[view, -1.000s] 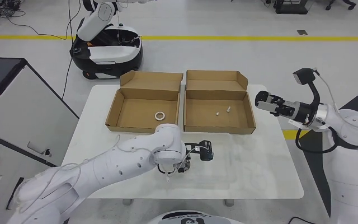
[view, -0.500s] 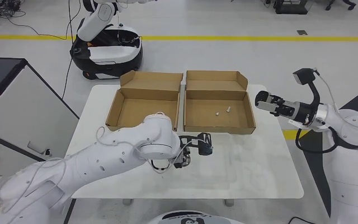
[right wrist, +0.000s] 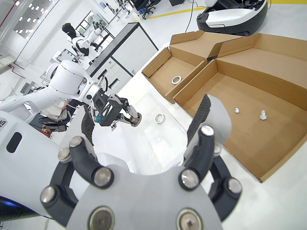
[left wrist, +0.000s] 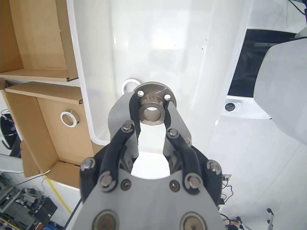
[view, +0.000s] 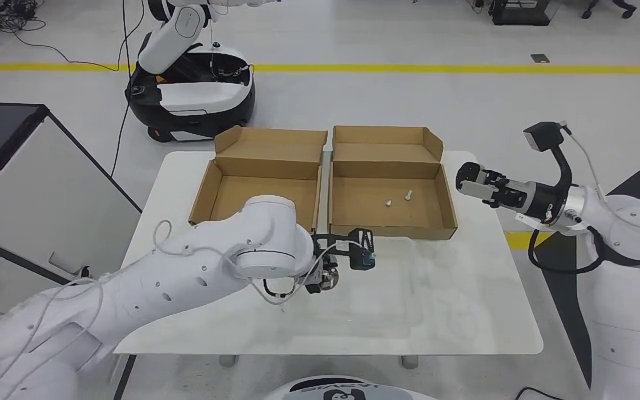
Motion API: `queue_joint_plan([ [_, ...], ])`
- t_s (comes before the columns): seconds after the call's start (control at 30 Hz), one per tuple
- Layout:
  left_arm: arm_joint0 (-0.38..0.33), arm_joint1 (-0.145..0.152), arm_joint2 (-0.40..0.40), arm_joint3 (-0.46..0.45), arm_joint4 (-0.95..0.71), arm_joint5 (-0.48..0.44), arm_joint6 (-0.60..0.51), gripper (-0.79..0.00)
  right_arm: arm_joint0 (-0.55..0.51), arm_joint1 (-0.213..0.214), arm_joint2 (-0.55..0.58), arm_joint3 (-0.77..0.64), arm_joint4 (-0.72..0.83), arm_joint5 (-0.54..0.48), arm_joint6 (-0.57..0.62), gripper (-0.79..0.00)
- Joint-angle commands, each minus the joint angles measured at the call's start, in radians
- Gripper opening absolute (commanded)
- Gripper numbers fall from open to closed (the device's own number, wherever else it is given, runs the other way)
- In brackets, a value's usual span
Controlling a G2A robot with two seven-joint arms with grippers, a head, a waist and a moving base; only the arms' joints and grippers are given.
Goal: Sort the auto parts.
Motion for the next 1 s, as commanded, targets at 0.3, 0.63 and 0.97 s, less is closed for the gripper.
queue_joint_plan([
  [0.3,0.097,0.068,-0.207,0.007,-0.177,-0.087,0.150,-0.785,0.000,0.000,0.000,0.000,0.000,0.000,0.000,0.000],
  [0.63,0.318,0.176,-0.479,0.033,-0.478,-0.310,0.310,-0.785,0.000,0.000,0.000,0.000,0.000,0.000,0.000,0.000],
  [0.97,0.419,0.261,-0.534,0.108,-0.768,-0.544,0.544,-0.785,0.000,0.000,0.000,0.000,0.000,0.000,0.000,0.000],
])
